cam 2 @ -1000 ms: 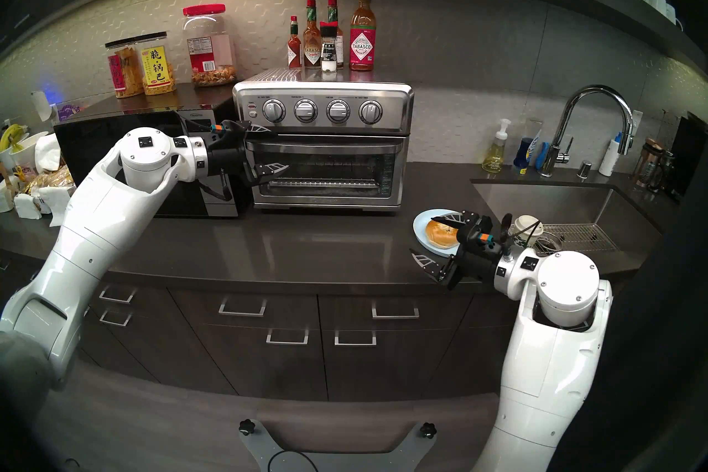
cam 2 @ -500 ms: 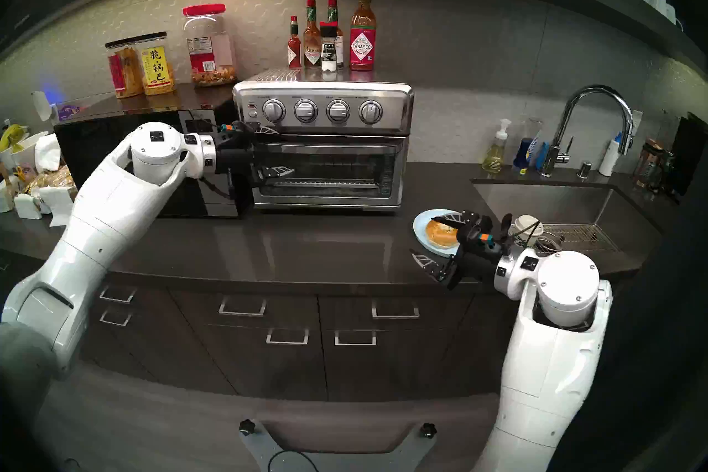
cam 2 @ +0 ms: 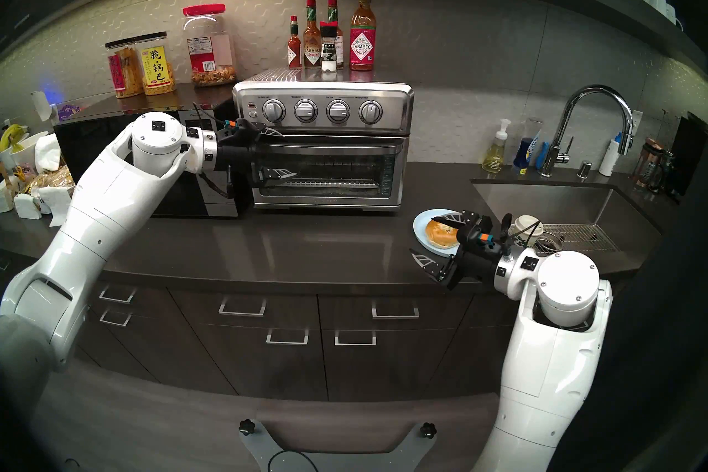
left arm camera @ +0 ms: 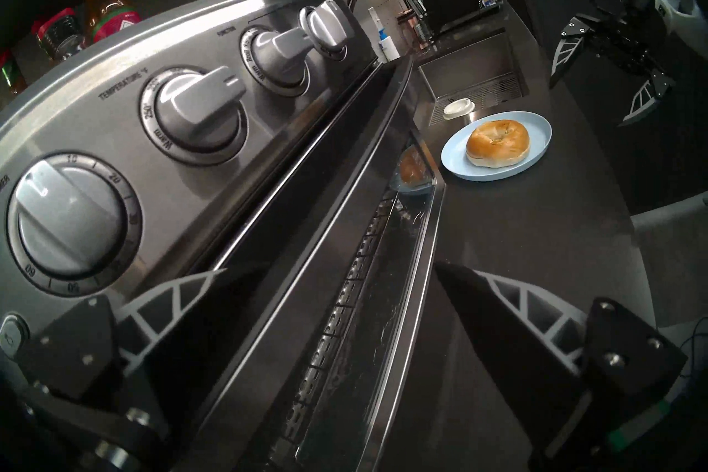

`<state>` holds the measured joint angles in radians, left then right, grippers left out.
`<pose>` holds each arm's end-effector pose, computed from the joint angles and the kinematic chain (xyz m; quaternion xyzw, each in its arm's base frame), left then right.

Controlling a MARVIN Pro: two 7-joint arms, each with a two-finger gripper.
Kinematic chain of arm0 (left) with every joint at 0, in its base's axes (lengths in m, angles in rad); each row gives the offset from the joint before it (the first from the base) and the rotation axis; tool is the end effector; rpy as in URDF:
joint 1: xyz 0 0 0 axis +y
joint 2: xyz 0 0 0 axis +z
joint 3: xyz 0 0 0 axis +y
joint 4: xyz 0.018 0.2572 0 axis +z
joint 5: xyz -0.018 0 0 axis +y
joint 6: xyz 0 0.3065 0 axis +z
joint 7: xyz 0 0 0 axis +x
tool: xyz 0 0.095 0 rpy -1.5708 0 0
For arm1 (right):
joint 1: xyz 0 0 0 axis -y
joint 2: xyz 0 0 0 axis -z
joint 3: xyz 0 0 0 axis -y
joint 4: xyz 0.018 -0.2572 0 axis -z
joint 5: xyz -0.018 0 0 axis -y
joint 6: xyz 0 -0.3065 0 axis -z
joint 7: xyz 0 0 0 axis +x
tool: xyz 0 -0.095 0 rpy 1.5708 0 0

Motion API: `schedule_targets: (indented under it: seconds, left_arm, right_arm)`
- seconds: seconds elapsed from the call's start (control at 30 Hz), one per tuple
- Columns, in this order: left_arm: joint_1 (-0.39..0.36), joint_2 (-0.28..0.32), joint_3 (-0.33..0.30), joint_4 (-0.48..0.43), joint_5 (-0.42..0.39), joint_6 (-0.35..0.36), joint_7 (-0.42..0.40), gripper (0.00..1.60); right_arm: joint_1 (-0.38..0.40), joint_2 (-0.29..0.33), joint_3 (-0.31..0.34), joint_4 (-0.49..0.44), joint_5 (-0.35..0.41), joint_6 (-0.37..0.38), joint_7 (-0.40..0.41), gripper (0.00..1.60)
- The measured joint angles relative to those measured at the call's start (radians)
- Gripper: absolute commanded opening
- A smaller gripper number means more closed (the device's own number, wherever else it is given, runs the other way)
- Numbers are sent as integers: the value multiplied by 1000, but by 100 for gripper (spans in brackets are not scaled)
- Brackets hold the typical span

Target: Open the oven and place the bagel inside on the rack

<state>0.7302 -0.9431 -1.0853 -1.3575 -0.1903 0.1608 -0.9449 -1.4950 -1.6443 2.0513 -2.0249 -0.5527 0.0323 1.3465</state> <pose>0.5070 0.0084 -0.0647 0.5915 -0.5583 0.5720 0.1059 0.3521 -0.0754 -0.1537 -0.6613 -0.4441 -0.6042 0.0181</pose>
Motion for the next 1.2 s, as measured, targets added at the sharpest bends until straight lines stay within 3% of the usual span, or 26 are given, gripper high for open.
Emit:
schedule_targets:
  seconds: [0.5, 0.53, 0.57, 0.6, 0.7, 0.73, 0.77, 1.2]
  left_arm:
    - [56, 14, 11, -74, 49, -6, 138, 160]
    - [60, 14, 11, -78, 52, -8, 148, 131]
    - [65, 14, 11, -82, 54, -11, 158, 117]
    - [68, 15, 11, -84, 54, -13, 165, 85]
    - [76, 21, 6, -95, 56, -18, 192, 60]
    - [77, 23, 4, -97, 56, -18, 197, 37]
    - [79, 28, 2, -103, 56, -19, 203, 3]
    - [110, 70, 9, -161, 79, -30, 217, 0]
  right_arm:
    - [0, 0, 0, 0, 0, 0, 0, 160]
    - [0, 0, 0, 0, 0, 0, 0, 160]
    - [0, 0, 0, 0, 0, 0, 0, 160]
    - [0, 0, 0, 0, 0, 0, 0, 160]
    - [0, 0, 0, 0, 0, 0, 0, 160]
    - [0, 0, 0, 0, 0, 0, 0, 160]
    - [0, 0, 0, 0, 0, 0, 0, 160]
    - [0, 0, 0, 1, 0, 0, 0, 160]
